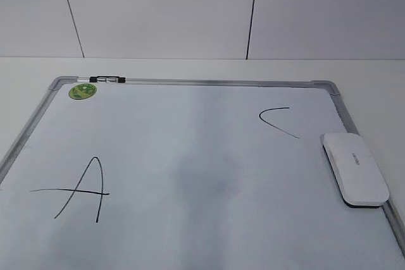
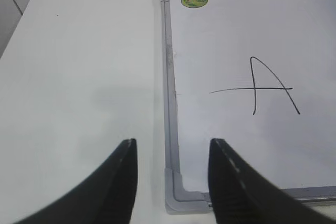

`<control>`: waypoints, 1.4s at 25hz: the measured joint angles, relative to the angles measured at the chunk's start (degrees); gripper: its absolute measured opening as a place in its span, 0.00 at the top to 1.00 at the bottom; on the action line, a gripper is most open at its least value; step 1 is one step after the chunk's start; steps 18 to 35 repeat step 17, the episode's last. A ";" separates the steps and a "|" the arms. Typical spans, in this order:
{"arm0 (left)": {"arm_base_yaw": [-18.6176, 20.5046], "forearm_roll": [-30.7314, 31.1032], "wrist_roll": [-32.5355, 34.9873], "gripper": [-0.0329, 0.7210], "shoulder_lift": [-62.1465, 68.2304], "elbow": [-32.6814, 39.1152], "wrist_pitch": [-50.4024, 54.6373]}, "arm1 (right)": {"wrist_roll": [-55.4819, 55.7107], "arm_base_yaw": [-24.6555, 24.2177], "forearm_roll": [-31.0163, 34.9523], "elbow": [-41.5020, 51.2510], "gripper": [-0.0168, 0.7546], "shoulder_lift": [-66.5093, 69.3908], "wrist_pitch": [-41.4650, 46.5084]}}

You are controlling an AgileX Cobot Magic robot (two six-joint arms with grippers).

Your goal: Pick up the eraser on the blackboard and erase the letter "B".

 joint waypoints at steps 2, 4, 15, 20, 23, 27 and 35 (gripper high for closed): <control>0.00 0.00 0.00 0.53 0.00 0.00 0.00 | 0.00 -0.30 -0.04 0.00 0.27 0.00 0.00; 0.00 0.00 0.00 0.55 0.00 0.00 0.00 | 0.00 -0.30 -0.13 0.00 0.27 0.00 0.00; 0.00 0.00 0.00 0.58 0.00 0.00 0.00 | 0.00 -0.30 -0.13 0.00 0.28 0.00 0.00; 0.00 0.00 0.00 0.58 0.00 0.00 0.00 | 0.00 -0.30 -0.13 0.00 0.27 0.00 0.00; 0.00 0.00 0.00 0.58 0.00 0.00 0.00 | 0.00 -0.30 -0.13 0.00 0.27 0.00 0.00; 0.00 0.00 0.00 0.58 0.00 0.00 0.00 | 0.00 -0.30 -0.13 0.00 0.27 0.00 0.00; 0.00 0.00 0.00 0.58 0.00 0.00 0.00 | 0.00 -0.30 -0.13 0.00 0.27 0.00 0.00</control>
